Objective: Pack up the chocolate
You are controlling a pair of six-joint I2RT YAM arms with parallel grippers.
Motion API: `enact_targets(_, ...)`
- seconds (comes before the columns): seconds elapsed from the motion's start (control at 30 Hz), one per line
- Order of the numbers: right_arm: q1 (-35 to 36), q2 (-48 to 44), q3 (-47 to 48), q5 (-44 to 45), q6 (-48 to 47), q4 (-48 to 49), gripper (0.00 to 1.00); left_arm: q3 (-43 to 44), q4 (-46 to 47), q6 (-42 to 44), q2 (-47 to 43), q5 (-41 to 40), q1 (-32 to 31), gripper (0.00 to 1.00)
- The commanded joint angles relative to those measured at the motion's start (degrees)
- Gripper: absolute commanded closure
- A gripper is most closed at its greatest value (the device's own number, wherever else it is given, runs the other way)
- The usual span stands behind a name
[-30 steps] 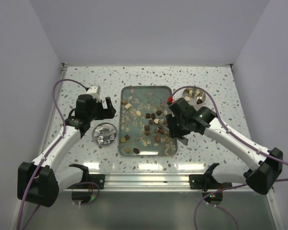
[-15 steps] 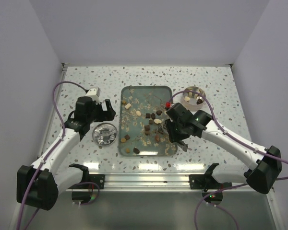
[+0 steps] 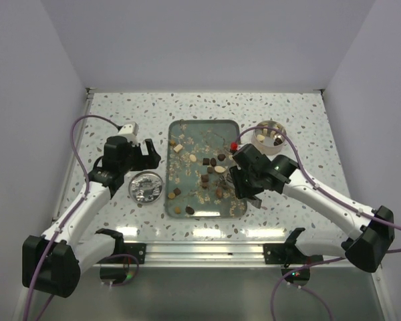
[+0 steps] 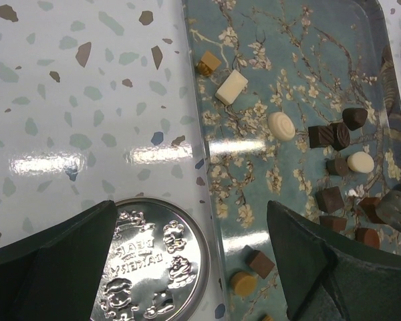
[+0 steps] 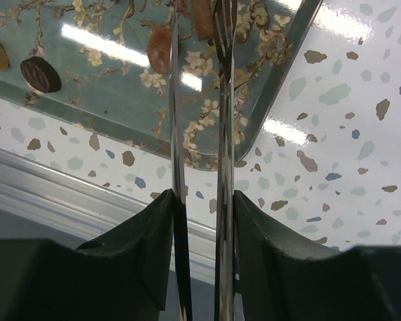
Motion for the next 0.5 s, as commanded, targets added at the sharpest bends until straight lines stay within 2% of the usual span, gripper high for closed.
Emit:
enact_targets(0.0,0.6,-2.5,0.1,0.6,-0.1,-0.1,0.59,-0.7,0.4,-1.1,-1.3,0.3,0.2,0.00)
enact_targets(0.47,1.3,-2.1,-2.5,1.7,-0.5,0.3,0.58,-1.3,0.1,-1.4,-2.2,0.4,0.2,0.00)
